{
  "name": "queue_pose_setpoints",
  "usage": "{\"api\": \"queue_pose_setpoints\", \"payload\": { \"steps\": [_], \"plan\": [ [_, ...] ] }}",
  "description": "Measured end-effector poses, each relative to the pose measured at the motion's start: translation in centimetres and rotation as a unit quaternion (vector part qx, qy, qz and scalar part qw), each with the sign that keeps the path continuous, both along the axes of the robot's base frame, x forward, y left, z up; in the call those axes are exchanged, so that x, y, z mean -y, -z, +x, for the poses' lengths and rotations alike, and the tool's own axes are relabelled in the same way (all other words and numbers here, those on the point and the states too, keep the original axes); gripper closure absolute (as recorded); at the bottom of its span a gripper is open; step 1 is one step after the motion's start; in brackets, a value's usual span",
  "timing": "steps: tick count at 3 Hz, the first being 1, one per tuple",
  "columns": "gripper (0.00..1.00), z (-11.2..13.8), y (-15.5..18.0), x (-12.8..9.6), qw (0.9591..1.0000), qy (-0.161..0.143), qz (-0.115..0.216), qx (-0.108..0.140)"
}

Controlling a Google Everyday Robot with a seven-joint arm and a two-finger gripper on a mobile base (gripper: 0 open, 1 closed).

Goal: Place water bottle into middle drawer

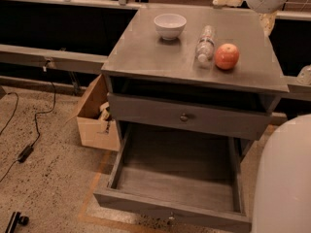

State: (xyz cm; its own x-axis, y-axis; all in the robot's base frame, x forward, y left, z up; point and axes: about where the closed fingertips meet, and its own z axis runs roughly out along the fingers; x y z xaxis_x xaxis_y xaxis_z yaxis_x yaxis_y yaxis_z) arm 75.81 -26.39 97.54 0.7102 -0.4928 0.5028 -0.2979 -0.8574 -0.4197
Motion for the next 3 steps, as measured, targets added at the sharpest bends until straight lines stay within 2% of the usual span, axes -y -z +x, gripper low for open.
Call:
{"api": "queue_pose_setpoints", "payload": {
  "steps": [1, 3],
  "plan": [
    [0.0, 1.5, 1.3, -0.3, 1.0, -0.002, 0.0, 0.005],
    [0.0, 3.7, 3.6, -1.4, 0.9992, -0.017, -0.032, -0.014]
  ]
}}
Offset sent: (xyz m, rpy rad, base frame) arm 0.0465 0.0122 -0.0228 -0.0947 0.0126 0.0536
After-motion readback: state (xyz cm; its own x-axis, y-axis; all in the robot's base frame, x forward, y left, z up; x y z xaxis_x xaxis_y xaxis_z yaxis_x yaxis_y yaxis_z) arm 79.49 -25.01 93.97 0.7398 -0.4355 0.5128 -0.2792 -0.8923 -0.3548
